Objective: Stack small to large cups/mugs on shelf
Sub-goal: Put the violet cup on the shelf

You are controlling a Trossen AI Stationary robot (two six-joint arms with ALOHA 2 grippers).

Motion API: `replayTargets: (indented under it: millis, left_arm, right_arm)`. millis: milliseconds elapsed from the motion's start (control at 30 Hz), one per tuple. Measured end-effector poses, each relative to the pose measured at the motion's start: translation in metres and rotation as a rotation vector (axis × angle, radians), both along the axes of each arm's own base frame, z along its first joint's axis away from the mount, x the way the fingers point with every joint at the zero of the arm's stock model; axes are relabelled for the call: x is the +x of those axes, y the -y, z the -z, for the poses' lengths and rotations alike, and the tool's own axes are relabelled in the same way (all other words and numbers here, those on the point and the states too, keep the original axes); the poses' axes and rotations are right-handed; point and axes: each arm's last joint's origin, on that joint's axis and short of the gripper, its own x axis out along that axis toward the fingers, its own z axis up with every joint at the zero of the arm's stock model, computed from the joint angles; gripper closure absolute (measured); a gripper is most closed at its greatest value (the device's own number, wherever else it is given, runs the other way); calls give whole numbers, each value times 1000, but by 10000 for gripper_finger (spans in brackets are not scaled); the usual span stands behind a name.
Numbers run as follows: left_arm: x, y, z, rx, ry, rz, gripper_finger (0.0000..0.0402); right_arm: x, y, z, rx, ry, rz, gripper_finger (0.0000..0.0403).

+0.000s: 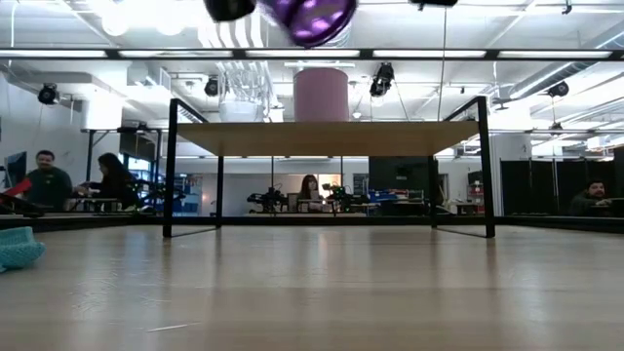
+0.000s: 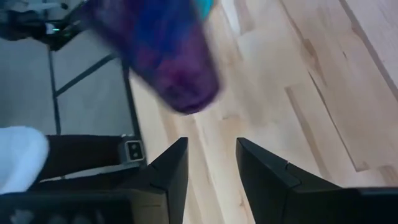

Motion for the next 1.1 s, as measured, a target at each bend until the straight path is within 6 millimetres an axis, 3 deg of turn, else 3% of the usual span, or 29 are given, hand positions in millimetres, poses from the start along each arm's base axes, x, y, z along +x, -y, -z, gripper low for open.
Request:
replayTargets:
  millis: [133,267,400,600,833,1100]
  left_arm:
    - [-1,-21,-31,123,106,-42,401]
    - [1,-43,-50,182,173,-75,401]
    - [13,-63,-59,231,195,-86,401]
    - [43,-83,-64,296,184,-43,401]
    - [76,-102,-59,316,134,-15,401]
    - [101,-124,-44,320,102,-12,401]
  right_arm:
    - [-21,0,-18,7,55,-11,280]
    - [-41,3,-37,18,127,-16,284]
    - [-59,6,-50,4,189,-20,283]
    - [-74,15,-60,-168,268,47,282]
    - [-81,24,-47,-382,113,219,284]
    - [-70,24,-24,-501,-82,288,284]
